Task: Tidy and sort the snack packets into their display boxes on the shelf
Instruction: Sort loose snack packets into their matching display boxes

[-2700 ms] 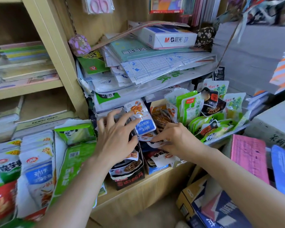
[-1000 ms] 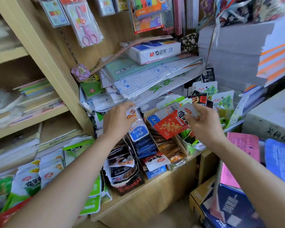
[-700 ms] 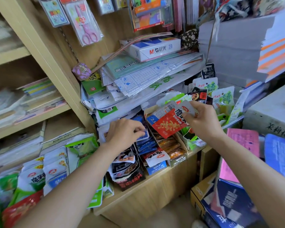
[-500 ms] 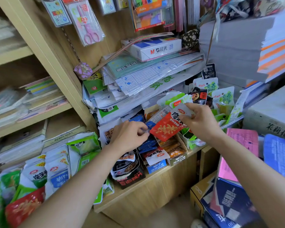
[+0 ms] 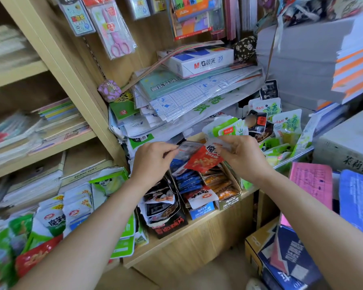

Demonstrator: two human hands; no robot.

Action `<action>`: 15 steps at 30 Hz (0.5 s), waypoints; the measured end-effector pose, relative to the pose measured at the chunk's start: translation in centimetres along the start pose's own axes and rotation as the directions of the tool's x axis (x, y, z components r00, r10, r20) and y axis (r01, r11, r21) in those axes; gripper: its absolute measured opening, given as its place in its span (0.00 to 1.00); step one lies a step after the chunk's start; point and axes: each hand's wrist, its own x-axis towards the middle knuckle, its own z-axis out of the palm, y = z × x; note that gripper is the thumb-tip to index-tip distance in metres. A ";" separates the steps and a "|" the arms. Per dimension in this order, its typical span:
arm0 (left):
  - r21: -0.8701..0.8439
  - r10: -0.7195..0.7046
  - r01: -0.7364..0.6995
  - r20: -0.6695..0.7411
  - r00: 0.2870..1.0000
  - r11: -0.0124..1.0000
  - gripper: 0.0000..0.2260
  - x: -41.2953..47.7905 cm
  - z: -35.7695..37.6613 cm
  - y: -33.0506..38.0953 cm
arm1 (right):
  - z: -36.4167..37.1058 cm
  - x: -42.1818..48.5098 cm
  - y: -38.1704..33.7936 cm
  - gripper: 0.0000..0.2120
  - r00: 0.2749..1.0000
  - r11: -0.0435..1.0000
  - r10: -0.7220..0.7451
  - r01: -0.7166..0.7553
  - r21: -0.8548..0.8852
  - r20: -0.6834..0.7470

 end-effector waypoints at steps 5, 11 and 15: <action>0.155 -0.106 0.075 0.201 0.974 0.985 0.07 0.0 1.1 -0.7 | -0.9 -0.2 0.5 0.16 0.988 0.996 0.085 -0.085 0.008 -0.130; 0.322 -0.207 0.040 0.504 0.839 0.946 0.14 0.2 2.1 -0.7 | -1.6 -0.4 1.2 0.11 0.992 0.998 0.067 -0.066 0.006 -0.109; 0.235 -0.104 0.014 0.377 0.920 0.972 0.18 -0.7 1.5 -0.6 | -1.8 -0.3 1.0 0.09 0.990 0.995 0.085 -0.090 -0.037 -0.117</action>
